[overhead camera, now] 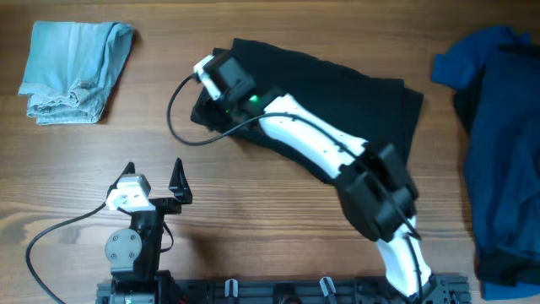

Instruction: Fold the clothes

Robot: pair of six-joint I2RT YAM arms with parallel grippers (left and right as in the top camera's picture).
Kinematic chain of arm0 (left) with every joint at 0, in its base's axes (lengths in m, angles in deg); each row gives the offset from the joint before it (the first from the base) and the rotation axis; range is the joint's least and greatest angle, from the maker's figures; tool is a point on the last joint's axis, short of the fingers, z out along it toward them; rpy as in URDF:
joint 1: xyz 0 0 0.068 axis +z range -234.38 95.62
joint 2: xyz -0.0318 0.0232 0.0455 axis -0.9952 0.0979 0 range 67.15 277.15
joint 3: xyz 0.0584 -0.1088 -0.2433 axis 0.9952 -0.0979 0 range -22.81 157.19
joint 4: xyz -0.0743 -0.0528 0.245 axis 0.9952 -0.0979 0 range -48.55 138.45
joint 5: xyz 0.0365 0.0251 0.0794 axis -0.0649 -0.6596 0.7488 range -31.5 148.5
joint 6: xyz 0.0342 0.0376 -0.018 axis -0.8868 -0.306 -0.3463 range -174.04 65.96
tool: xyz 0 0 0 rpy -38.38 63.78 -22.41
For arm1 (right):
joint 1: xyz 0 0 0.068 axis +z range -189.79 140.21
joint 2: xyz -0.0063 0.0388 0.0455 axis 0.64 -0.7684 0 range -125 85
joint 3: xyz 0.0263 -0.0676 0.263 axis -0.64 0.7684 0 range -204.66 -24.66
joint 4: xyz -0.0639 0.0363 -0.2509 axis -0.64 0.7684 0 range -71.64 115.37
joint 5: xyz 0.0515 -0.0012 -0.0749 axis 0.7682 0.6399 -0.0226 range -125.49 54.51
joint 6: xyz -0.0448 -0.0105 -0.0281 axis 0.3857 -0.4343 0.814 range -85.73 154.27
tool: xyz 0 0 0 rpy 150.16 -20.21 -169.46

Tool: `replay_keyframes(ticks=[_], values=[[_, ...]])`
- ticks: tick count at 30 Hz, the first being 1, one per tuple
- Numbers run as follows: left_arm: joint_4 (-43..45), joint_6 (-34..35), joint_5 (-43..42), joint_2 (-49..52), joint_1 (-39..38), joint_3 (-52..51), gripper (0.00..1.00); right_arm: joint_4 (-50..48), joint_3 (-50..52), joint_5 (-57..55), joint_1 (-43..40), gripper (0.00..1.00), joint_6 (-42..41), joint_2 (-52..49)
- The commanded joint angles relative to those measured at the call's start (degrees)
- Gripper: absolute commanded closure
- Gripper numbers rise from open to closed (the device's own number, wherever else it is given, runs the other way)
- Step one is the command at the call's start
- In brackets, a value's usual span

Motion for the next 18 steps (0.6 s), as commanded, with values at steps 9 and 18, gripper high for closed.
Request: replay_keyframes(ticks=[9, 18], values=[[-0.2, -0.9, -0.9, -0.4, 0.4, -0.2, 0.0, 23.7, -2.6, -0.6, -24.0, 0.07, 6.0, 22.6], [-0.2, -0.9, -0.9, -0.4, 0.4, -0.3, 0.0, 31.6, -1.9, 8.1, -44.8, 0.17, 20.5, 17.8]])
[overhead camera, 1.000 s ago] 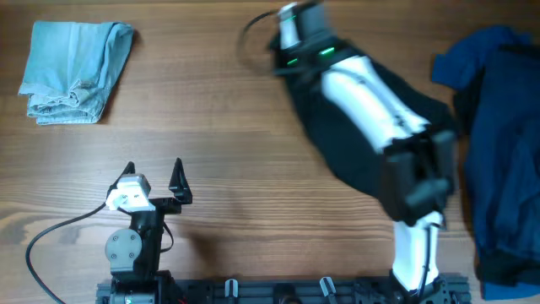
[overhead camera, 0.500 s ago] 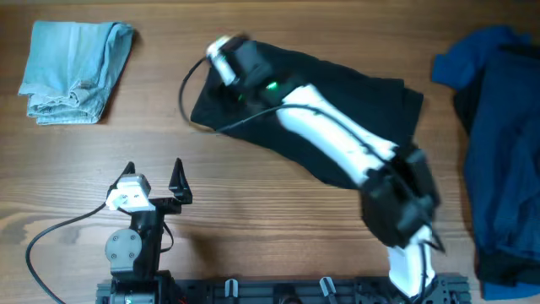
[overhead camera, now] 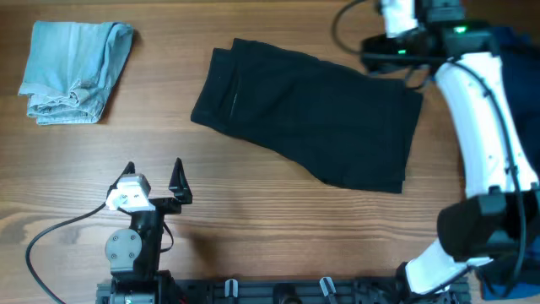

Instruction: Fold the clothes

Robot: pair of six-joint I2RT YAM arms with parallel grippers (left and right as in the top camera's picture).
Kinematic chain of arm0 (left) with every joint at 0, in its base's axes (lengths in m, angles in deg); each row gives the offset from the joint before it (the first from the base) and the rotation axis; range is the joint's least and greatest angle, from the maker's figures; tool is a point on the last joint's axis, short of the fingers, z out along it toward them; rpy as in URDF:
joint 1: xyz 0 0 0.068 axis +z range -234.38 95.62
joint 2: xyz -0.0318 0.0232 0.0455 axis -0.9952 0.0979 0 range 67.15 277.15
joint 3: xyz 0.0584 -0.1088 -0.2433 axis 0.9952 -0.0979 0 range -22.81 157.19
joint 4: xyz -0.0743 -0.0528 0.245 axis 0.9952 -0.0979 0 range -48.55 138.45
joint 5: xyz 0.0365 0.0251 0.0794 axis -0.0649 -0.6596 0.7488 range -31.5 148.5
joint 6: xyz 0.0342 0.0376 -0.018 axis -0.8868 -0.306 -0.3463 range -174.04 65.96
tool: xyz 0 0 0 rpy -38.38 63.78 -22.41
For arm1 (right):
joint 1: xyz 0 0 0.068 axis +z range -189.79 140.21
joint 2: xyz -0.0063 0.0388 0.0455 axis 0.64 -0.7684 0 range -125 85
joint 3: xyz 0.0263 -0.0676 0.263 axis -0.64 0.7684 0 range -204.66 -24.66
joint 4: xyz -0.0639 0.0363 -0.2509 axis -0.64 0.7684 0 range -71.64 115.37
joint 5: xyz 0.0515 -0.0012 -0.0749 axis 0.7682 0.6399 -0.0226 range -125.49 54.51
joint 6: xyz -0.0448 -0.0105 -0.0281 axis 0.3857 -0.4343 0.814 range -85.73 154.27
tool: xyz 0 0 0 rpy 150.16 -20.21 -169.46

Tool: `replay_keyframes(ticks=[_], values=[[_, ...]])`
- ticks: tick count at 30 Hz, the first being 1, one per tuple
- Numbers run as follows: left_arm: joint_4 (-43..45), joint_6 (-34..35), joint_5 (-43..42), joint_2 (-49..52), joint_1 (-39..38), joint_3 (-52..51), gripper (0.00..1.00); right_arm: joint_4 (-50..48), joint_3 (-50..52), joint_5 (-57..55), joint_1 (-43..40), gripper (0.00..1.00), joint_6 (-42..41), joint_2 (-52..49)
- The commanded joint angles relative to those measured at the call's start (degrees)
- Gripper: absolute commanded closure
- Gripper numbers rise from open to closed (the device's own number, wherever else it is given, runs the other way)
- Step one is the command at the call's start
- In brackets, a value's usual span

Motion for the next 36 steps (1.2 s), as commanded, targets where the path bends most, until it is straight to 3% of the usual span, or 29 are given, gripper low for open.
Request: replay_keyframes(ticks=[1, 9, 19, 26, 30, 32, 34, 35, 36], values=[[-0.2, -0.9, -0.9, -0.4, 0.4, -0.2, 0.0, 0.2, 0.8, 3.3, -6.4, 0.17, 6.9, -3.8], [-0.2, -0.9, -0.9, -0.4, 0.4, -0.2, 0.0, -2.0, 0.8, 7.4, -13.6, 0.16, 11.6, -15.8], [-0.2, -0.9, -0.9, -0.4, 0.4, -0.2, 0.0, -12.2, 0.8, 14.0, -13.8, 0.13, 13.1, -26.4], [-0.2, -0.9, -0.9, -0.4, 0.4, -0.2, 0.0, -14.6, 1.7, 14.0, -13.8, 0.25, 12.9, -27.7], [-0.2, -0.9, -0.9, -0.4, 0.4, -0.3, 0.0, -15.2, 1.7, 14.4, -13.8, 0.47, 11.6, -27.8], [-0.2, -0.9, -0.9, -0.4, 0.4, -0.2, 0.0, -15.3, 1.7, 14.4, -13.8, 0.5, 11.0, -27.8], [-0.2, -0.9, -0.9, -0.4, 0.4, -0.3, 0.0, -15.2, 1.7, 14.4, -13.8, 0.44, 10.3, -27.8], [-0.2, -0.9, -0.9, -0.4, 0.4, -0.3, 0.0, -15.1, 1.7, 14.4, -13.8, 0.32, 9.5, -27.8], [-0.2, -0.9, -0.9, -0.4, 0.4, -0.2, 0.0, -15.0, 1.7, 14.4, -13.8, 0.28, 8.4, -27.8]])
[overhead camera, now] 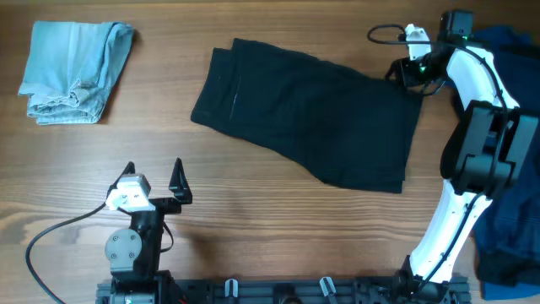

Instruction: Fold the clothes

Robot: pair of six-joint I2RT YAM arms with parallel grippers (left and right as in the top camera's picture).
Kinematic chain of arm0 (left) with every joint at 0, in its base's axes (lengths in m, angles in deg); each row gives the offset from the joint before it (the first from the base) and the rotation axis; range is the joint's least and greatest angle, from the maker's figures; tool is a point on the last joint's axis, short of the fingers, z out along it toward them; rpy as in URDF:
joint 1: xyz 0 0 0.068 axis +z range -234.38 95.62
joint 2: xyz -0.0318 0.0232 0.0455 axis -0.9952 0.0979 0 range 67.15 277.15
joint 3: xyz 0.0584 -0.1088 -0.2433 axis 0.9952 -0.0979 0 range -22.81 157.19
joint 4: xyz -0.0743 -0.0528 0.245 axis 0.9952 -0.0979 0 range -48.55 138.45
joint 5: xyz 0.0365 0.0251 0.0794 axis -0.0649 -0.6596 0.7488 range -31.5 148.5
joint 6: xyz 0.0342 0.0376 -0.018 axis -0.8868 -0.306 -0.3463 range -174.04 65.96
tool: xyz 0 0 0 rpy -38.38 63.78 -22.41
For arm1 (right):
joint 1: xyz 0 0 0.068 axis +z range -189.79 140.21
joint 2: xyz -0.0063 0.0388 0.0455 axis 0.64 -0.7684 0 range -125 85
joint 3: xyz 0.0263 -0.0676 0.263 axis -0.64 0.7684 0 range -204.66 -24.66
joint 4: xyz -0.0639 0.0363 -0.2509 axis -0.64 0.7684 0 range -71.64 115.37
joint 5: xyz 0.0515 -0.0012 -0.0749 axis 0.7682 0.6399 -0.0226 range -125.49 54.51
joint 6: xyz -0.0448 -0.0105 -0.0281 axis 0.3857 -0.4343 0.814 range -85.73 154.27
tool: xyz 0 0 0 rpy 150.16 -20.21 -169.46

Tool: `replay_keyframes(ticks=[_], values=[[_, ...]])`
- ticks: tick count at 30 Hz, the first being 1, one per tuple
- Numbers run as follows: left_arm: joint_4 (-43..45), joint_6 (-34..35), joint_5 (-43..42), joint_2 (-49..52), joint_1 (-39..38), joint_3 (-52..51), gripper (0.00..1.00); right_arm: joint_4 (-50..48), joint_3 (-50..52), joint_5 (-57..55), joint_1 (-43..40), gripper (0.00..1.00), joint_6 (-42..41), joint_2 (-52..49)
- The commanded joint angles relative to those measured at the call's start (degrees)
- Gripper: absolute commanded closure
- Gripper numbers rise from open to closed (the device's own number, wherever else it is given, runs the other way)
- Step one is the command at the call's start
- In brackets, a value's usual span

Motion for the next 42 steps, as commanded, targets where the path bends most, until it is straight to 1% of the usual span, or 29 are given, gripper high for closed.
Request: replay_keyframes(ticks=[1, 4, 5, 7, 9, 11, 13, 15, 17, 18, 22, 26, 29, 37, 42], values=[[-0.2, -0.9, -0.9, -0.4, 0.4, -0.2, 0.0, 0.1, 0.7, 1.6, 0.0, 0.27, -3.8, -1.3], [-0.2, -0.9, -0.9, -0.4, 0.4, -0.3, 0.0, -0.1, 1.6, 1.9, 0.0, 0.27, -6.1, -1.3], [-0.2, -0.9, -0.9, -0.4, 0.4, -0.2, 0.0, 0.1, 1.7, 2.5, 0.0, 0.29, -6.1, -1.3], [-0.2, -0.9, -0.9, -0.4, 0.4, -0.2, 0.0, 0.5, 1.8, 4.0, 0.0, 0.36, -6.1, -1.3], [-0.2, -0.9, -0.9, -0.4, 0.4, -0.2, 0.0, 0.6, 1.8, 5.1, 0.0, 0.49, -6.1, -1.3], [-0.2, -0.9, -0.9, -0.4, 0.4, -0.2, 0.0, 0.6, 1.8, 5.9, 0.0, 0.58, -6.1, -1.3], [-0.2, -0.9, -0.9, -0.4, 0.4, -0.3, 0.0, 0.8, 1.8, 5.9, 0.0, 0.62, -6.2, -1.3], [-0.2, -0.9, -0.9, -0.4, 0.4, -0.2, 0.0, 1.0, 1.7, 5.9, 0.0, 0.74, -7.6, -1.3], [-0.2, -0.9, -0.9, -0.4, 0.4, -0.2, 0.0, 1.2, 1.5, 6.2, 0.0, 0.92, -9.0, -1.2], [-0.2, -0.9, -0.9, -0.4, 0.4, -0.3, 0.0, 1.6, 1.1, 7.0, 0.0, 0.96, -8.8, -1.1], [-0.2, -0.9, -0.9, -0.4, 0.4, -0.2, 0.0, 4.6, -0.7, 11.3, 0.0, 0.96, -8.5, 0.3], [-0.2, -0.9, -0.9, -0.4, 0.4, -0.3, 0.0, 7.8, -0.7, 16.7, 0.0, 0.96, -8.4, 4.1], [-0.2, -0.9, -0.9, -0.4, 0.4, -0.2, 0.0, 11.0, -0.6, 18.6, 0.1, 0.96, -8.5, 7.4], [-0.2, -0.9, -0.9, -0.4, 0.4, -0.2, 0.0, 24.7, -0.6, 19.1, 3.0, 0.96, -8.2, 15.4], [-0.2, -0.9, -0.9, -0.4, 0.4, -0.3, 0.0, 35.1, -0.5, 19.2, 9.7, 0.96, -7.3, 18.4]])
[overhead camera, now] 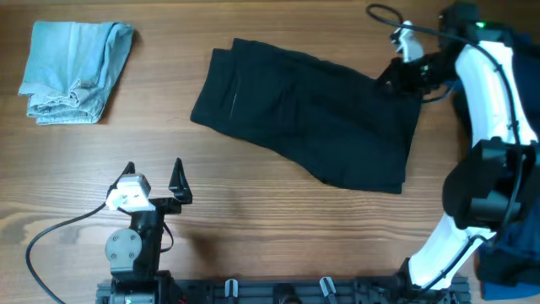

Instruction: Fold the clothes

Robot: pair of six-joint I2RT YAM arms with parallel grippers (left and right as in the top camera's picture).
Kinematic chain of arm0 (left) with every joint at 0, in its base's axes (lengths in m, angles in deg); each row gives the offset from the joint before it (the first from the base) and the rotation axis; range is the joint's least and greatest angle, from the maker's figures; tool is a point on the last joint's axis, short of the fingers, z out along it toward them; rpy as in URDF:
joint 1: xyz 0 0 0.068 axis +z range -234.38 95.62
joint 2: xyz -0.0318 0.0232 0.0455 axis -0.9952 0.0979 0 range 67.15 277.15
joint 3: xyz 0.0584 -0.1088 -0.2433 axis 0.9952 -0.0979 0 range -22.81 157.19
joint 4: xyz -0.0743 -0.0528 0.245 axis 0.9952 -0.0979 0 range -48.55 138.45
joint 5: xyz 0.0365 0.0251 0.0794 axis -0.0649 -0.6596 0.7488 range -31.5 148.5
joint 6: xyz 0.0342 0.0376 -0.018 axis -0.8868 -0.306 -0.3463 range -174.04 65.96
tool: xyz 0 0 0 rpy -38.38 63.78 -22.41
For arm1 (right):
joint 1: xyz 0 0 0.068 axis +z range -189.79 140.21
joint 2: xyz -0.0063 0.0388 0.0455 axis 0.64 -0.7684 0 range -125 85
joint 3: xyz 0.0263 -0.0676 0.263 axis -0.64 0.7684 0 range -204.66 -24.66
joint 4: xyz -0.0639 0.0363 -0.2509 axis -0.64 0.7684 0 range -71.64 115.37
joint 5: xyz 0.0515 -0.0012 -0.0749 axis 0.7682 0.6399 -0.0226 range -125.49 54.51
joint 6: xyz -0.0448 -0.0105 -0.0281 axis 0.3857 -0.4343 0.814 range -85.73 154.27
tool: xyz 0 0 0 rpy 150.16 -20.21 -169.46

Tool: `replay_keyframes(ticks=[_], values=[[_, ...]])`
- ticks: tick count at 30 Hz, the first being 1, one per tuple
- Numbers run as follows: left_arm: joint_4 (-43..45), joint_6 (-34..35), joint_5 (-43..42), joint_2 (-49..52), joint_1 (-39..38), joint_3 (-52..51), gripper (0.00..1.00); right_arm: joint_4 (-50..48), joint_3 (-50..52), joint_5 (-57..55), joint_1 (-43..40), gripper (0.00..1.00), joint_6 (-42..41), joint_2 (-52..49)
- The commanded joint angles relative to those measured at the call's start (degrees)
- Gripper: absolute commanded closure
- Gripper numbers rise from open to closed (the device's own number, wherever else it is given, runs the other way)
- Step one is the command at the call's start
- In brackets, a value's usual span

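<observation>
A black garment [312, 118] lies spread flat in the middle of the table, tilted down to the right. My right gripper [398, 78] is low at its far right corner. The dark fingers merge with the black cloth, so I cannot tell whether they grip it. My left gripper [153, 176] rests near the front left with its fingers spread open and nothing between them, well clear of the garment.
A folded light blue garment [76, 67] lies at the far left. A pile of dark blue clothes [530, 110] runs along the right edge, partly behind my right arm. Bare wood shows in front of the black garment.
My right gripper has moved a little to the left and now sits over the black garment's far right corner. The garment's outline looks the same. The left arm has not moved.
My right arm first reached across the black garment to its far left end. Then it was back beyond the garment's far right corner, then closer beside that corner, and now on it. The garment kept its shape and the left arm stayed parked.
</observation>
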Motion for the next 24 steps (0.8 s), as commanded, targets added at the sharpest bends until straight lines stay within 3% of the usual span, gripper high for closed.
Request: replay_keyframes(ticks=[1, 8, 16, 24], values=[[-0.2, -0.9, -0.9, -0.4, 0.4, -0.3, 0.0, 4.9, -0.5, 1.8, 5.9, 0.96, 1.4, 2.3], [-0.2, -0.9, -0.9, -0.4, 0.4, -0.2, 0.0, 8.5, 6.0, 0.8, 19.4, 0.96, 0.6, 2.6], [-0.2, -0.9, -0.9, -0.4, 0.4, -0.2, 0.0, 9.0, 15.0, -7.3, 32.5, 0.96, -8.4, 5.4], [-0.2, -0.9, -0.9, -0.4, 0.4, -0.2, 0.0, 1.7, 28.8, -11.5, 43.8, 0.96, -19.7, 9.7]])
